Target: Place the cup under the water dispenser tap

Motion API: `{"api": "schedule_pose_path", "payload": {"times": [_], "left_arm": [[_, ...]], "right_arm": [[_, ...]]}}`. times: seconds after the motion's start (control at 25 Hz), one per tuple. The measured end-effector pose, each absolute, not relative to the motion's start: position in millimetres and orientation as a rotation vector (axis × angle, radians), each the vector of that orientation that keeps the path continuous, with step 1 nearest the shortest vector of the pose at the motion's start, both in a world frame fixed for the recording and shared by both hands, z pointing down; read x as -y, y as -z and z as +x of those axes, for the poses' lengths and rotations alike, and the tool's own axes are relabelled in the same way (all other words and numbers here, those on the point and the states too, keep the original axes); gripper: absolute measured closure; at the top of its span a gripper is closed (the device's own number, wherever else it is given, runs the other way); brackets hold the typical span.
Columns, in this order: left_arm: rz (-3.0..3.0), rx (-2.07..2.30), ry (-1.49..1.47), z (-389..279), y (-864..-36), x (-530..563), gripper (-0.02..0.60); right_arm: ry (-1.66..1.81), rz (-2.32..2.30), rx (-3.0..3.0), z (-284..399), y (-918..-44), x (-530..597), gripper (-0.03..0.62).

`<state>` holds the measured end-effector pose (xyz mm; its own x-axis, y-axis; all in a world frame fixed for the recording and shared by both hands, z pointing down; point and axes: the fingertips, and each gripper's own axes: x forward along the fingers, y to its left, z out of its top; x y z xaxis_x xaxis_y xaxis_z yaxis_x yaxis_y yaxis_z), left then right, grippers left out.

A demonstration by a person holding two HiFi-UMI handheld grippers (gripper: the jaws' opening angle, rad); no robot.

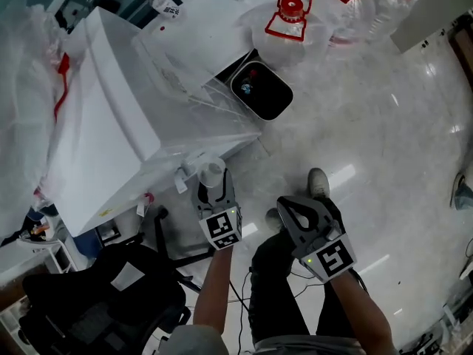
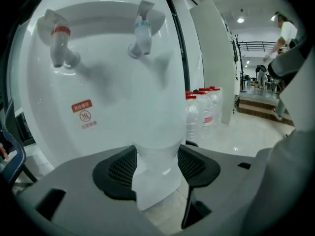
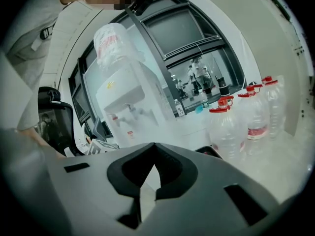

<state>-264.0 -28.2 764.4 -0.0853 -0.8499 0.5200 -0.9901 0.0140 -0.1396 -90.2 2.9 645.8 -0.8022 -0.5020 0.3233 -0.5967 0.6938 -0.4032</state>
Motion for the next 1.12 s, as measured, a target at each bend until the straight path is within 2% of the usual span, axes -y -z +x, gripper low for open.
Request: {"api": "schedule_pose_path", "payload": {"times": [0.52,1.12], "left_arm": [[1.853,2.055,-0.707,-276,-802,49,0.324],[1.792,2.091,-0.634,-281,-806,55,0.321]], "right_arm": [[-0.756,0.906,2.659,-63,-676,-4,0.583],[-0.779,0.915,2.646,-48,-684,1,0.583]]}}
